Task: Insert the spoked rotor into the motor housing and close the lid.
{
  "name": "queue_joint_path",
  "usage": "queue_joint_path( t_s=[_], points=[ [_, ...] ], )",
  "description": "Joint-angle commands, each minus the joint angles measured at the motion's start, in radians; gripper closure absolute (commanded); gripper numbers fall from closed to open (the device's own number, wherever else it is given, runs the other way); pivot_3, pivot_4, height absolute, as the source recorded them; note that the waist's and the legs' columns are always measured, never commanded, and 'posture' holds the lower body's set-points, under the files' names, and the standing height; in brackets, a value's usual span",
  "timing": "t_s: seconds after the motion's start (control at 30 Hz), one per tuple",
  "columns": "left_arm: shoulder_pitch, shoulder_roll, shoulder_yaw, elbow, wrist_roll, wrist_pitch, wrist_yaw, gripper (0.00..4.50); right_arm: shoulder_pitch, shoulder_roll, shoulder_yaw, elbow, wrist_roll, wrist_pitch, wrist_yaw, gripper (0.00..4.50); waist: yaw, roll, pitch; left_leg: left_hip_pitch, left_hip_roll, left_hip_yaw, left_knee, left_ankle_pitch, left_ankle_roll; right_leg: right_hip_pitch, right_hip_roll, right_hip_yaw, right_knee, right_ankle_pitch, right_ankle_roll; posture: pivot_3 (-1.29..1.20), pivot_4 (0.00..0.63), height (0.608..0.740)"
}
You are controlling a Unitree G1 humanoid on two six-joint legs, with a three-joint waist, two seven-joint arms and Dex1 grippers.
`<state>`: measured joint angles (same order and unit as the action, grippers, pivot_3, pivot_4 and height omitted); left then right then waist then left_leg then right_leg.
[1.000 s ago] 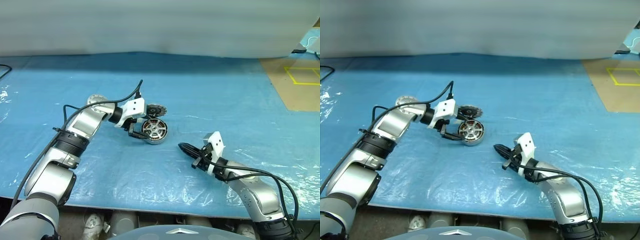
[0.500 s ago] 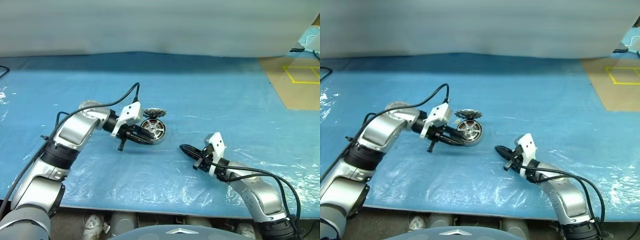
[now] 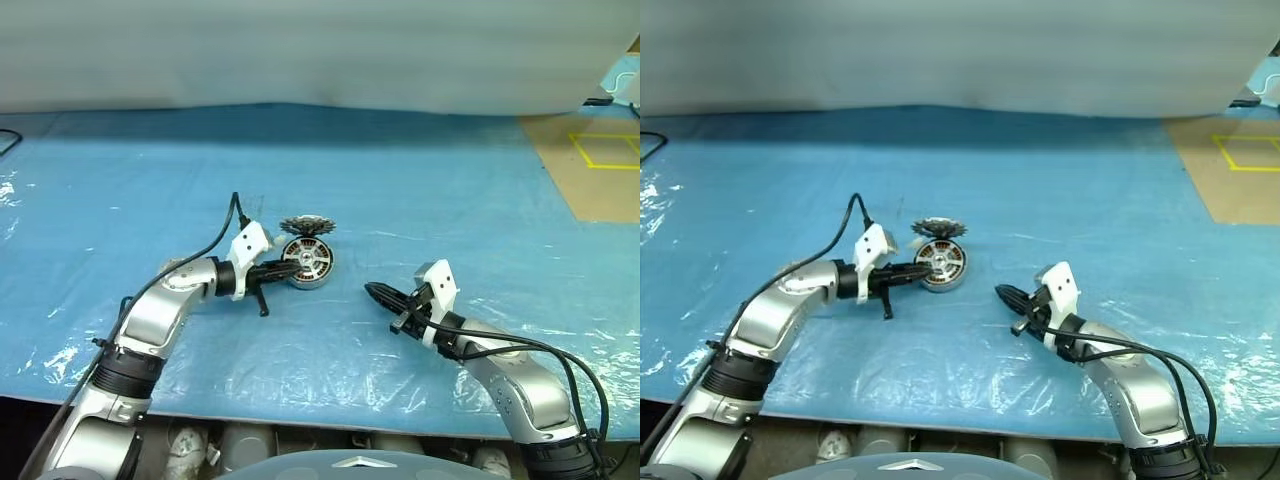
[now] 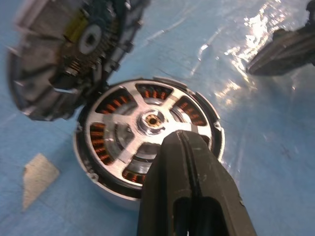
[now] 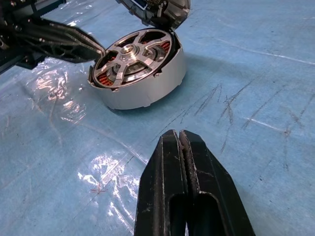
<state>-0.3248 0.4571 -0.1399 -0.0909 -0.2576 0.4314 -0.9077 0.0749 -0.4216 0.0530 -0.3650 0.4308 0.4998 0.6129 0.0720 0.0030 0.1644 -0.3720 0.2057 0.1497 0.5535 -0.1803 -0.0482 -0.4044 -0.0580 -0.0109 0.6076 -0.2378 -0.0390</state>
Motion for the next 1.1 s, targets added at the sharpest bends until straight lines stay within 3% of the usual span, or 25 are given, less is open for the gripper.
queue_joint_path(
  t_s=[0.03, 0.23, 0.43, 0.77, 0.9, 1.1],
  points=[
    [0.003, -0.015, 0.039, -0.022, -0.012, -0.042, 0.041, 4.47, -0.011, -0.006, -0.007, -0.015, 0.008, 0.000, 0.009, 4.50, -0.001, 0.000, 0.000, 0.000, 0.000, 0.000, 0.000, 0.000, 0.000, 0.000, 0.000, 0.000, 0.000, 0.000, 0.000, 0.00, 0.150, 0.740],
    [-0.012, -0.058, 0.036, 0.020, -0.011, -0.065, 0.074, 4.47, -0.015, -0.005, -0.003, -0.004, 0.002, -0.001, 0.008, 4.50, -0.001, 0.000, 0.000, 0.000, 0.000, 0.000, 0.000, 0.000, 0.000, 0.000, 0.000, 0.000, 0.000, 0.000, 0.000, 0.00, 0.150, 0.740],
    [0.005, -0.005, -0.035, 0.067, 0.080, -0.031, 0.080, 4.47, -0.005, 0.013, 0.012, 0.000, 0.000, -0.007, 0.007, 4.50, -0.001, 0.000, 0.000, 0.001, 0.000, 0.000, 0.000, 0.000, 0.000, 0.000, 0.000, 0.000, 0.000, 0.000, 0.000, 0.00, 0.150, 0.740],
    [0.069, -0.081, 0.080, -0.117, -0.105, -0.116, 0.074, 4.47, -0.051, 0.001, -0.053, 0.015, 0.042, -0.009, 0.047, 4.50, -0.001, 0.000, 0.000, 0.000, 0.000, 0.000, 0.000, 0.000, 0.000, 0.000, 0.000, 0.000, 0.000, 0.000, 0.000, 0.00, 0.150, 0.740],
    [0.165, -0.097, 0.116, -0.220, -0.157, -0.120, 0.108, 4.47, -0.090, -0.028, -0.095, 0.025, 0.058, 0.029, 0.048, 4.50, -0.004, 0.000, 0.000, 0.001, 0.000, 0.000, 0.000, 0.000, 0.000, 0.000, 0.000, 0.001, 0.000, 0.000, 0.000, 0.00, 0.150, 0.740],
    [0.336, -0.116, 0.135, -0.289, -0.120, -0.189, 0.191, 4.47, -0.255, -0.066, -0.072, 0.153, -0.035, 0.107, -0.033, 4.50, -0.005, 0.000, 0.000, 0.002, 0.000, 0.000, 0.000, 0.000, 0.000, 0.000, 0.001, 0.001, 0.000, 0.000, 0.000, 0.00, 0.150, 0.740]
  ],
)
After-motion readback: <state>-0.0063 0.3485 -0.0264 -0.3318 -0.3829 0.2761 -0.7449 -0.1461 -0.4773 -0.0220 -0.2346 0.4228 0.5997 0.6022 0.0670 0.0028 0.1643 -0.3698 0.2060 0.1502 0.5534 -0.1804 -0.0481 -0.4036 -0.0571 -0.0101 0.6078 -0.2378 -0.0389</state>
